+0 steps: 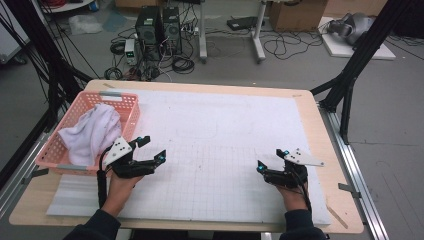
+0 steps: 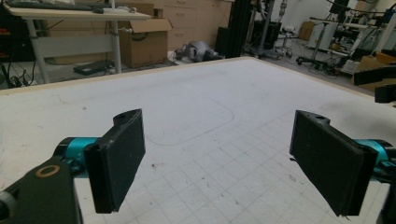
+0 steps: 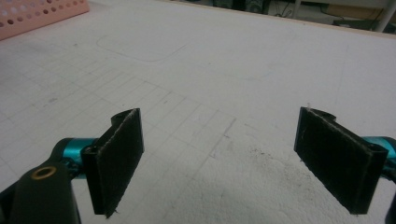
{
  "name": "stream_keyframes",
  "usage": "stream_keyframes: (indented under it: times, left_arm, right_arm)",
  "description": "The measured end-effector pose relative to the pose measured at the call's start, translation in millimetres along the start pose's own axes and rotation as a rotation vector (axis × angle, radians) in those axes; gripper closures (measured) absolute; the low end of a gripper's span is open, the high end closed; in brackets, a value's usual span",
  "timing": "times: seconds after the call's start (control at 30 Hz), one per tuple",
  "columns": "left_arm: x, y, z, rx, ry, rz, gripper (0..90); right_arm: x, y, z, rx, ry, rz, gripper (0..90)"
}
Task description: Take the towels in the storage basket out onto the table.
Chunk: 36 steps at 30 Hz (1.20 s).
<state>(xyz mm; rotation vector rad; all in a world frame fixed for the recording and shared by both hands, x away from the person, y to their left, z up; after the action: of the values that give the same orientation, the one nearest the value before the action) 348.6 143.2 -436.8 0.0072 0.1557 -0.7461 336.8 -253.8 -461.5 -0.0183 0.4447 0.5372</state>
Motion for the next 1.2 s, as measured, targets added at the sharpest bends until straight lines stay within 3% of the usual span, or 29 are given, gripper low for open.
stream_keyframes:
  times: [0.3,0.6,0.9,1.2]
  left_arm:
    - [4.4,-5.3,-0.9,-0.011,0.009,-0.024,18.2]
    - [1.9,-6.3,-1.9,-0.012,0.019,-0.022,18.3]
    - [-0.2,-8.5,3.4,-0.009,-0.010,-0.048,18.0]
    - [-4.5,-13.2,11.8,-0.029,0.032,-0.052,18.0]
  right_arm:
    - [-3.1,-4.3,-2.8,0.007,-0.006,0.006,14.5]
    - [-5.0,-1.6,-7.7,0.006,0.028,0.026,14.9]
    - [-8.1,-6.5,-10.0,0.020,0.032,0.014,14.9]
    - [-6.5,-1.3,-11.2,0.002,0.048,0.040,14.9]
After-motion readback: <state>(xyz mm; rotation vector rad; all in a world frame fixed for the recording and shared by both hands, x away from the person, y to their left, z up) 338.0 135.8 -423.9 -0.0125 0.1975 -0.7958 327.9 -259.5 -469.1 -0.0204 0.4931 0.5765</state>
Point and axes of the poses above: each handheld gripper's, and its own axes: x roughly forward along the jaws, z roughly out of its top, y roughly to its left, the point moved 7 cm from there along x, roughly forward along the jaws, and after that the axes turned 3 degrees about x, right-handed, at the moved point
